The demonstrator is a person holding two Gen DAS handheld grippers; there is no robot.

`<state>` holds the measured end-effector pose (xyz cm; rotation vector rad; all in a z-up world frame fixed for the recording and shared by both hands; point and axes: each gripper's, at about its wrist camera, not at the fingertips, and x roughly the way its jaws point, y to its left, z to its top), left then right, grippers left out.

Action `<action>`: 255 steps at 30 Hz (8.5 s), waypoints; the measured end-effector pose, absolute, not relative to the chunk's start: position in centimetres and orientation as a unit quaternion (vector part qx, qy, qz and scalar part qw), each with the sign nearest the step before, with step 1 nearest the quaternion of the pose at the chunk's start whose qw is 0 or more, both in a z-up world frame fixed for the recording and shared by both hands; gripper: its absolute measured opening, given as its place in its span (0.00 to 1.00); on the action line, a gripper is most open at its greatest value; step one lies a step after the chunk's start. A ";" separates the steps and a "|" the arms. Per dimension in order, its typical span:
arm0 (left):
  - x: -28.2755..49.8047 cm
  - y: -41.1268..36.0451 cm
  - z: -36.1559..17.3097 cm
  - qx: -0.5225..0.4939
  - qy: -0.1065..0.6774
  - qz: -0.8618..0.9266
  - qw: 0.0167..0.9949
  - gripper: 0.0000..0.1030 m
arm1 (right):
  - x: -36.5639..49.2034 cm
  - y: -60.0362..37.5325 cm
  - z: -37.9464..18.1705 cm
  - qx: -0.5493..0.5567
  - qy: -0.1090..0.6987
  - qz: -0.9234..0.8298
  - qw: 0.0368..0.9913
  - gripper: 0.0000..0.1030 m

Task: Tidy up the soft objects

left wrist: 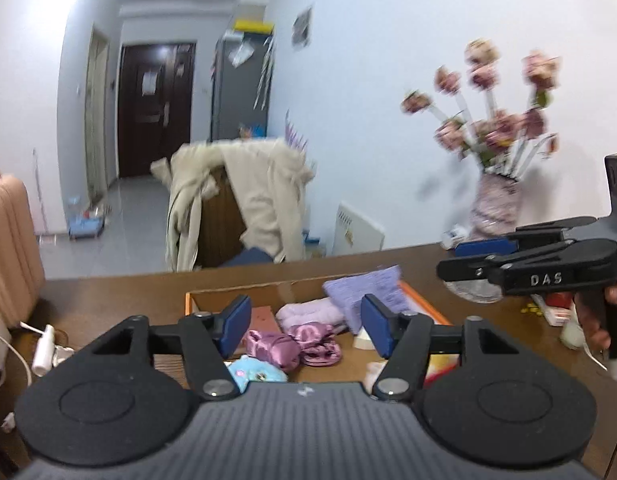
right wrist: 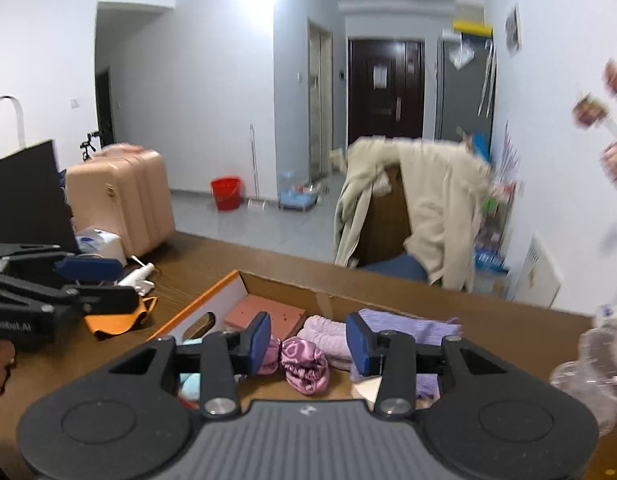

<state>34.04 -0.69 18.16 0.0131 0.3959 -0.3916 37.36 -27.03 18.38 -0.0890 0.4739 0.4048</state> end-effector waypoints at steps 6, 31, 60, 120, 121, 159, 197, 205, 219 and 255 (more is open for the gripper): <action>24.9 -0.6 18.7 0.014 0.151 -0.197 0.969 0.73 | 27.5 -29.1 19.7 -0.052 0.178 0.197 0.963 0.52; 12.2 0.9 7.1 -0.025 0.199 -0.121 0.972 0.87 | 11.1 -30.7 6.2 0.008 0.189 0.148 0.971 0.66; 32.9 -0.2 2.3 -0.069 0.288 -0.176 0.939 0.28 | 29.0 -23.8 3.7 -0.042 0.251 0.239 0.937 0.27; 43.1 -3.5 5.4 -0.024 0.340 -0.178 0.923 0.67 | 39.1 -25.3 9.0 -0.037 0.271 0.220 0.936 0.60; 42.2 -3.4 5.9 -0.017 0.333 -0.174 0.926 0.67 | 38.1 -25.9 9.9 -0.039 0.259 0.214 0.941 0.61; 31.7 -14.7 2.5 -0.079 0.310 -0.209 0.924 0.52 | 32.3 -37.0 1.9 0.068 0.302 0.187 0.932 0.53; 19.4 -11.1 6.3 -0.116 0.256 -0.251 0.926 0.18 | 17.8 -33.9 4.6 0.132 0.243 0.194 0.941 0.15; 23.2 -8.7 9.4 -0.127 0.226 -0.253 0.932 0.18 | 21.2 -31.6 7.4 0.106 0.221 0.198 0.949 0.15; 48.8 -7.3 6.1 -0.129 0.351 -0.207 0.904 0.18 | 47.2 -28.2 6.6 0.104 0.322 0.157 0.928 0.11; 25.7 -2.1 14.6 0.018 0.070 -0.036 0.997 0.97 | 26.2 -30.4 14.2 -0.019 0.101 0.059 0.993 0.99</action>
